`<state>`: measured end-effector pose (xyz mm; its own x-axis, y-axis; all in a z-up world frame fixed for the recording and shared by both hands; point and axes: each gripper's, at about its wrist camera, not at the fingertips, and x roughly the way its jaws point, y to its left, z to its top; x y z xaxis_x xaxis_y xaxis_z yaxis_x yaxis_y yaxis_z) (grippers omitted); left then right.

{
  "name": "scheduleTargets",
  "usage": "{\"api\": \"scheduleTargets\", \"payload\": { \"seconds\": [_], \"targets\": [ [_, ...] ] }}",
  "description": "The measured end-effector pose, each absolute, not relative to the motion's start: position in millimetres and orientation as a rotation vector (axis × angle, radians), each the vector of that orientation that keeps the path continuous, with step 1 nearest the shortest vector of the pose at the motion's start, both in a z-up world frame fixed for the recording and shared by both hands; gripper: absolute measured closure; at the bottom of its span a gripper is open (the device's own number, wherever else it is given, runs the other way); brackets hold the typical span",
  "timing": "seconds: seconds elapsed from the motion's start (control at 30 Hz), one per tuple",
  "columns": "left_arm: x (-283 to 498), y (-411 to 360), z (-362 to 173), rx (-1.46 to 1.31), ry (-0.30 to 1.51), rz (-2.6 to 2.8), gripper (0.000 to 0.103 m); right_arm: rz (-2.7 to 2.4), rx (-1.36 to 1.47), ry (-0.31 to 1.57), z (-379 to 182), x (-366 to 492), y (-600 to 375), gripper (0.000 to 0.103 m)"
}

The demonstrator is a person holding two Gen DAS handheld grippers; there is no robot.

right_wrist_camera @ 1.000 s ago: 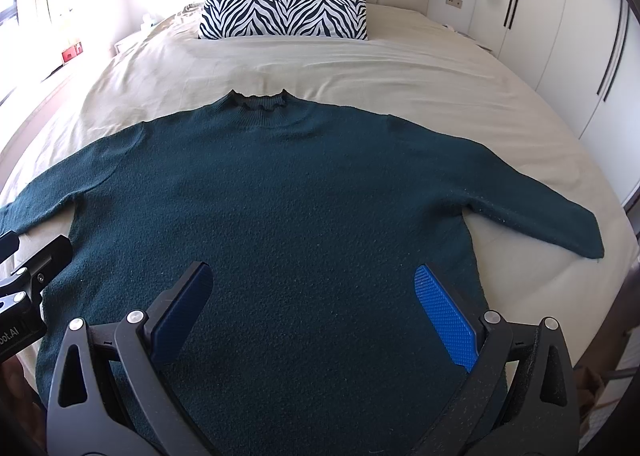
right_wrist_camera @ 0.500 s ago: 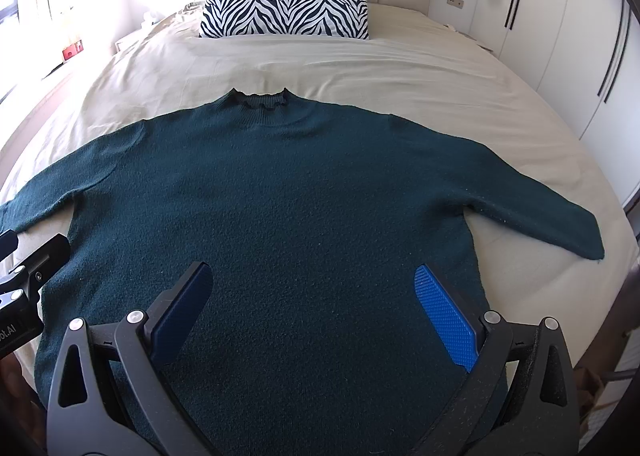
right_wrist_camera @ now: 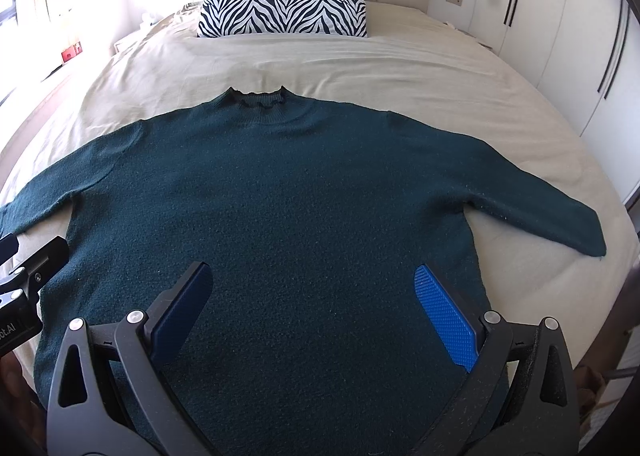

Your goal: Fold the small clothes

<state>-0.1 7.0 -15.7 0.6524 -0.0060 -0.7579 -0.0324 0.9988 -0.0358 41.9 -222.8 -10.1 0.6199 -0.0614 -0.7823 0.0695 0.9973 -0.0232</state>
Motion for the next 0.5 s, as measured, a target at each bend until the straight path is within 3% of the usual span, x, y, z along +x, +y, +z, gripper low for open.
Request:
{"api": "scheduleTargets", "payload": {
  "seconds": [0.33,0.5],
  "targets": [
    [6,-19,-22,0.034,0.857,0.015,0.0,-0.084,0.09,0.898,-16,49,-261,0.0],
    [15,-52,-23,0.268,0.782,0.111,0.0,-0.125,0.195,0.859,-15,50,-317,0.0]
  ]
}}
